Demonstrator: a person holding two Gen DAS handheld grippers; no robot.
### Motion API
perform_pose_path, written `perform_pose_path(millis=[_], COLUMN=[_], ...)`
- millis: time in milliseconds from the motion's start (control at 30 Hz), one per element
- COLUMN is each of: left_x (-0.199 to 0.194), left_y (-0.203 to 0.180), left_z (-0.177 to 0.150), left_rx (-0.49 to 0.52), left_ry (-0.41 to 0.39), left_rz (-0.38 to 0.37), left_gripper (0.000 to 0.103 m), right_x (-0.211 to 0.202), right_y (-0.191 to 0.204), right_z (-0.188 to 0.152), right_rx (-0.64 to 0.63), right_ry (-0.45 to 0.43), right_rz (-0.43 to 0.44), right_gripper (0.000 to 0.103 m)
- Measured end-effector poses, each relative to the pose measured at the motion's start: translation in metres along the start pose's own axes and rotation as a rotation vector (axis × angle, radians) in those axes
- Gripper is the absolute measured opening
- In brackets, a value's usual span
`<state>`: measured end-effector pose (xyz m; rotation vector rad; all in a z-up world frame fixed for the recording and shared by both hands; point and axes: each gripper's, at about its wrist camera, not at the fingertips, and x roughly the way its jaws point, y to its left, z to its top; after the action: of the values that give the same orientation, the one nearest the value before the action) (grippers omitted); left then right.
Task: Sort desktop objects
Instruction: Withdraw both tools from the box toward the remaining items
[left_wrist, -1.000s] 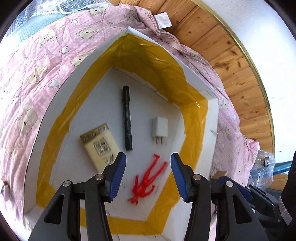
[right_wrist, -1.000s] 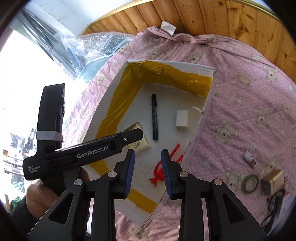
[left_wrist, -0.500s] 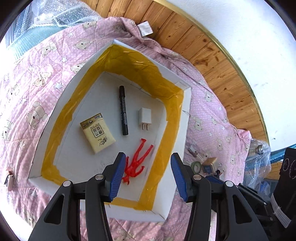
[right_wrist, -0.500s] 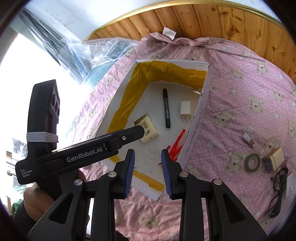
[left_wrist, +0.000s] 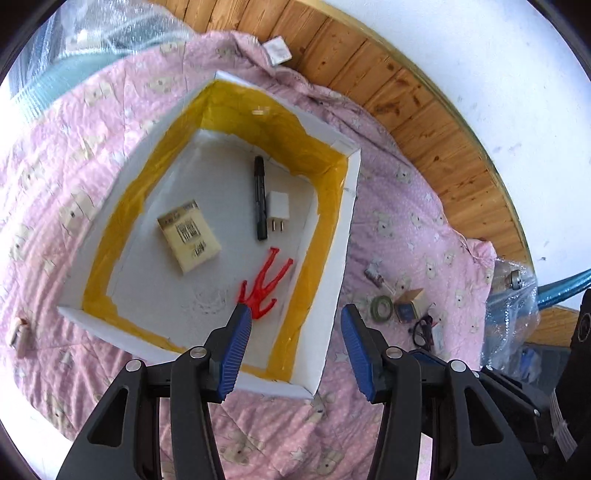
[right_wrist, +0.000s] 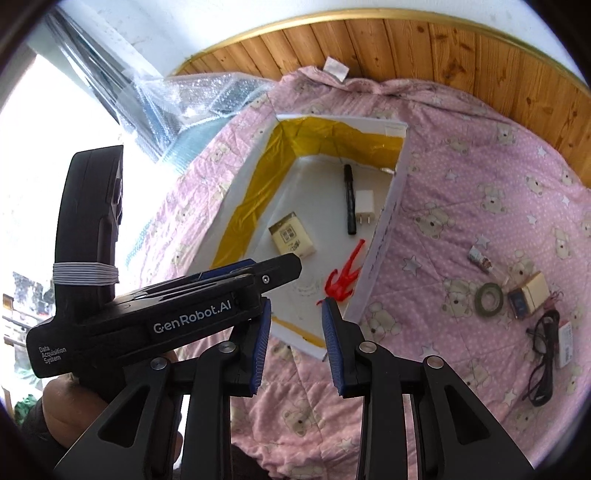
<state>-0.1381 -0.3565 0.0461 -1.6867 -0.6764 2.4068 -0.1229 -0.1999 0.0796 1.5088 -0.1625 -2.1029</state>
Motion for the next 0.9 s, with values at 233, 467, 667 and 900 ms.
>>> perform_pose_path(millis=[233,467,667,900], left_x=[-0.006,0.002,0.002,0.005], left_y=[-0.007,-0.021,-0.027,-0.026], left_z=[0.002,-0.003,-0.007,-0.009], left_rx=[0.017,0.032,0.046,0.038], left_ry=[-0.002,0.019,0.023,0.026], left_rz=[0.016,0.038,0.045,0.052], left_gripper=[0.052,0.052,0.052,0.052], right_x=[-0.002,-0.009,-0.009,-0.003], right_y=[-0.007,-0.018,-0.027,-0.026], right_z=[-0.007,-0.015,-0.026,-0.034], right_rx=[0.028,0.028,0.032,0.011], right_ry=[-0.005,-0.040,-0.040,-0.024], right_rz=[0.018,-0.010,-0.033,-0.037], right_gripper=[0.033,0.033,0.033,0.033])
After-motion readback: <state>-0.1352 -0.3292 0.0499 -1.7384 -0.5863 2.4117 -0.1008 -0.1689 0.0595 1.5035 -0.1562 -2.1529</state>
